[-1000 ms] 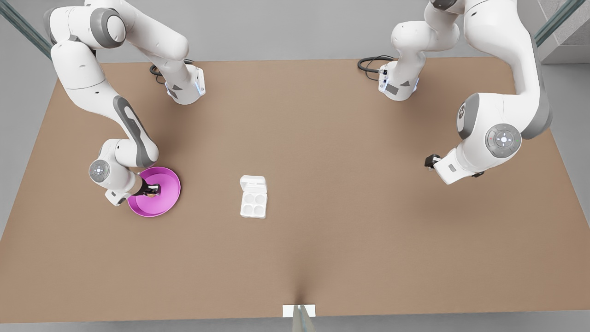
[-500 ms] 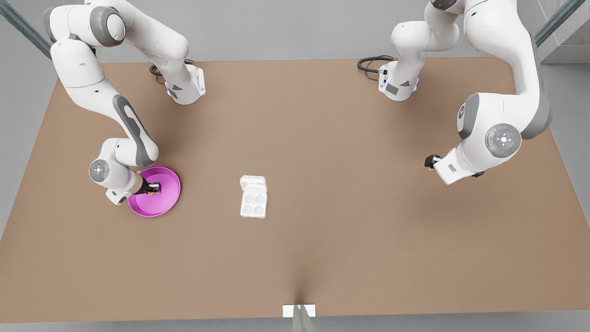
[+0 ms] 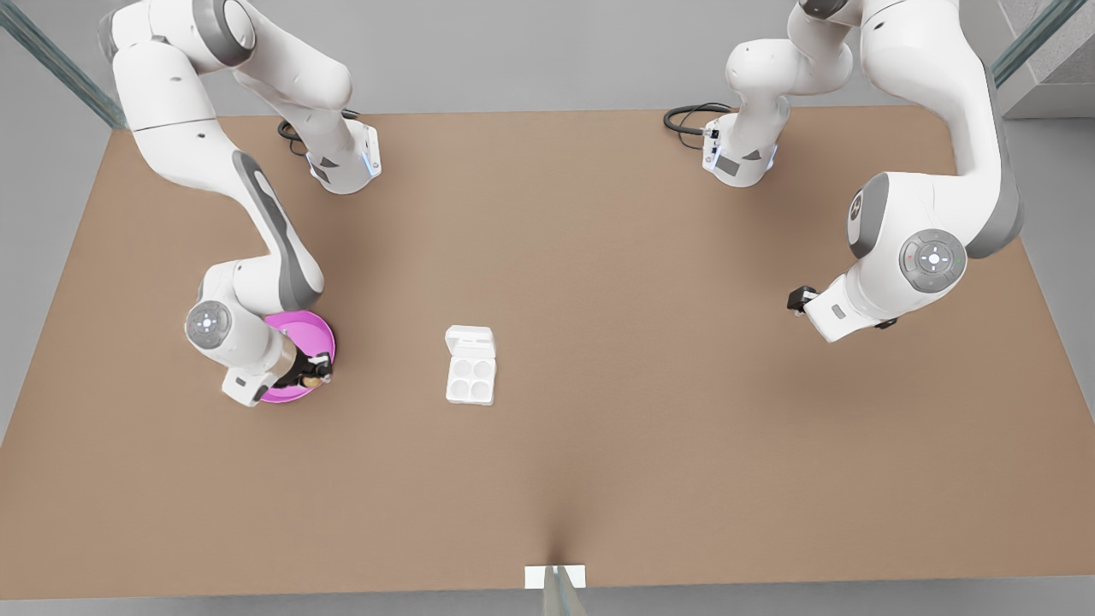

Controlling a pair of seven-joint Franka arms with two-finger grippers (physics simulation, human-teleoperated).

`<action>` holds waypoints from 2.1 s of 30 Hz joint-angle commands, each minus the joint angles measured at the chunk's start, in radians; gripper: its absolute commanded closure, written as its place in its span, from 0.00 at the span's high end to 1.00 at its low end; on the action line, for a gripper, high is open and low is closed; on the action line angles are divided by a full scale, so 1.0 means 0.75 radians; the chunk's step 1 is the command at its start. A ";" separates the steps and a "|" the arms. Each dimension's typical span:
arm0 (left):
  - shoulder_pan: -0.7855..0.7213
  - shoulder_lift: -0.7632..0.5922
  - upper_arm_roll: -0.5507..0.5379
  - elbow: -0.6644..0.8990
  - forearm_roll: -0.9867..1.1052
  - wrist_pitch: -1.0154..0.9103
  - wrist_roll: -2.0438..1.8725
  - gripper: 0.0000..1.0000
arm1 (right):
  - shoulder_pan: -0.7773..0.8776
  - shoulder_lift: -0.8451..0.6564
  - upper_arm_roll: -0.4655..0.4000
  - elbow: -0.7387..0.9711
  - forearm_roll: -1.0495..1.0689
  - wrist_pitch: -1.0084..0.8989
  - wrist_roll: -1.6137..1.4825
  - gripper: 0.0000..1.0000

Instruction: Pack egg into the box and close the box lid

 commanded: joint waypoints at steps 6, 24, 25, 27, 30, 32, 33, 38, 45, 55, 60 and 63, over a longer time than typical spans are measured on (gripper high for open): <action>0.000 0.001 0.000 0.001 0.001 0.001 -0.001 1.00 | 0.306 0.237 -0.007 0.470 0.065 -0.175 0.411 0.39; 0.002 0.007 0.000 0.001 0.001 0.014 -0.001 1.00 | 0.639 0.421 -0.069 0.648 0.194 -0.241 0.753 0.40; 0.002 0.011 0.000 0.001 0.001 0.014 -0.001 1.00 | 0.639 0.407 -0.069 0.620 0.194 -0.231 0.765 0.40; 0.002 0.011 0.000 0.001 0.001 0.012 -0.001 1.00 | 0.639 0.382 -0.069 0.556 0.194 -0.173 0.777 0.40; 0.002 0.011 0.000 0.001 0.001 0.012 -0.001 1.00 | 0.639 0.382 -0.069 0.542 0.192 -0.173 0.804 0.40; 0.002 0.011 0.000 0.001 0.001 0.012 -0.001 1.00 | 0.639 0.380 -0.067 0.509 0.194 -0.173 0.836 0.40; 0.000 0.011 0.000 0.001 0.001 0.012 -0.001 1.00 | 0.641 0.382 -0.067 0.501 0.192 -0.173 0.849 0.40; 0.002 0.013 0.000 0.001 0.001 0.012 -0.001 1.00 | 0.645 0.380 -0.067 0.479 0.190 -0.192 0.869 0.46; 0.002 0.013 0.000 0.001 0.001 0.012 -0.001 1.00 | 0.641 0.380 -0.071 0.579 0.171 -0.100 0.841 1.00; -0.468 0.101 -0.133 0.003 -0.154 -0.295 -0.932 0.21 | 0.410 -0.155 -0.391 0.645 0.163 -0.820 0.145 1.00; -1.096 0.465 -0.133 0.289 -0.496 0.151 -2.228 0.21 | 0.271 -0.149 -0.423 0.661 0.173 -0.909 0.194 1.00; -1.221 0.582 -0.133 0.289 -0.480 0.429 -2.306 0.21 | 0.244 -0.147 -0.423 0.700 0.165 -0.907 0.200 1.00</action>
